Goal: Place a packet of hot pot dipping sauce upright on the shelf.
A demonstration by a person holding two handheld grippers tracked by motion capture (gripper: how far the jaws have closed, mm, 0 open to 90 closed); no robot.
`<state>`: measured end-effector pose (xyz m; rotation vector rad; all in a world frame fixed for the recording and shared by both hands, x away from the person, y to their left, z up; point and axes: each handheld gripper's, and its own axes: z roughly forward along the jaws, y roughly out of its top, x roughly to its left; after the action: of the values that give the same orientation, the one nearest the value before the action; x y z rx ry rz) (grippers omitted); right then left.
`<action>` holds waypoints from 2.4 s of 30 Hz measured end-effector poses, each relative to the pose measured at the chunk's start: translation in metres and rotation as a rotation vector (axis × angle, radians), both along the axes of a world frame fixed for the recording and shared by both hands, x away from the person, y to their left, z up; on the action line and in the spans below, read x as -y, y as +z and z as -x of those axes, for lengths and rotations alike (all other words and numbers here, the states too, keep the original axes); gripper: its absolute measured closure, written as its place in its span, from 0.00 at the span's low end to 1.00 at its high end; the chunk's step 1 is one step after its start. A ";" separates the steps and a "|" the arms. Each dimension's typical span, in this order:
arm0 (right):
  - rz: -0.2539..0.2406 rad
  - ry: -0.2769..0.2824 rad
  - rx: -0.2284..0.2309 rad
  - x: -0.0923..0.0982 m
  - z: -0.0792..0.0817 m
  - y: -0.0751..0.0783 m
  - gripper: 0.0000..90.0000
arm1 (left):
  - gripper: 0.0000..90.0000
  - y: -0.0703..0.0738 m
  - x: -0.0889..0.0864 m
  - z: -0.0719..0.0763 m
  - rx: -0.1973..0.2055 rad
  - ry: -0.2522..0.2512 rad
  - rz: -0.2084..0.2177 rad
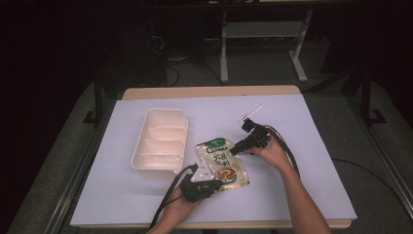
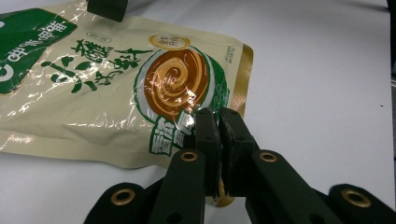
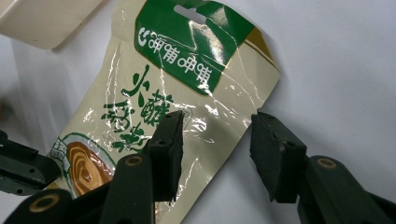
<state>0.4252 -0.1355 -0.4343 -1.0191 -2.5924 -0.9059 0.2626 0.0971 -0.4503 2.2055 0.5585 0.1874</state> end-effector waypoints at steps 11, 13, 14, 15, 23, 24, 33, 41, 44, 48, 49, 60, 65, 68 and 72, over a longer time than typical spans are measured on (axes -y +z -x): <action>-0.052 0.030 0.049 0.005 0.005 0.011 0.66 | 0.96 -0.001 0.000 0.000 0.002 -0.002 0.001; -0.077 0.045 0.072 0.006 0.008 0.017 0.68 | 0.96 -0.002 0.002 0.000 -0.005 -0.006 -0.005; -0.085 0.049 0.078 0.006 0.009 0.019 0.68 | 0.96 -0.003 0.002 0.001 -0.005 -0.007 -0.004; -0.088 0.054 0.084 0.006 0.009 0.020 0.68 | 0.96 -0.003 0.003 0.001 -0.001 -0.007 -0.004; -0.079 0.033 0.075 0.001 -0.001 0.009 0.67 | 0.96 -0.003 0.002 0.000 -0.006 -0.008 -0.003; -0.076 0.024 0.063 -0.001 -0.005 0.003 0.66 | 0.96 -0.003 0.002 0.000 -0.007 -0.007 0.003; -0.131 0.022 0.031 -0.005 -0.015 -0.011 0.68 | 0.96 -0.003 0.002 -0.001 -0.010 -0.007 0.007; -0.185 0.102 0.071 -0.002 -0.005 0.008 0.78 | 0.96 -0.004 0.002 -0.001 -0.010 -0.005 0.003; -0.190 0.113 0.092 -0.004 -0.005 0.009 0.81 | 0.96 -0.004 0.002 -0.001 -0.011 -0.005 0.004; -0.153 0.089 0.088 -0.009 -0.010 -0.001 0.76 | 0.96 -0.004 0.002 -0.002 -0.010 -0.007 0.006; -0.151 0.083 0.081 -0.010 -0.011 -0.003 0.75 | 0.96 -0.004 0.002 -0.002 -0.010 -0.007 0.006; -0.167 0.101 0.072 -0.015 -0.014 -0.008 0.90 | 0.96 -0.004 0.002 -0.002 -0.006 -0.004 0.009; -0.163 0.121 0.080 -0.014 -0.006 0.004 1.00 | 0.90 -0.003 0.002 -0.001 -0.012 -0.015 0.015; -0.156 0.120 0.093 -0.011 -0.001 0.011 1.00 | 0.85 -0.001 0.002 0.001 -0.003 -0.017 0.017; -0.154 0.127 0.111 -0.005 0.007 0.022 1.00 | 0.81 0.003 -0.001 0.003 0.010 -0.010 0.033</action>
<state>0.4185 -0.1302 -0.4120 -0.7750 -2.5925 -1.1378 0.2598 0.0986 -0.4469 2.1735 0.5409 0.1824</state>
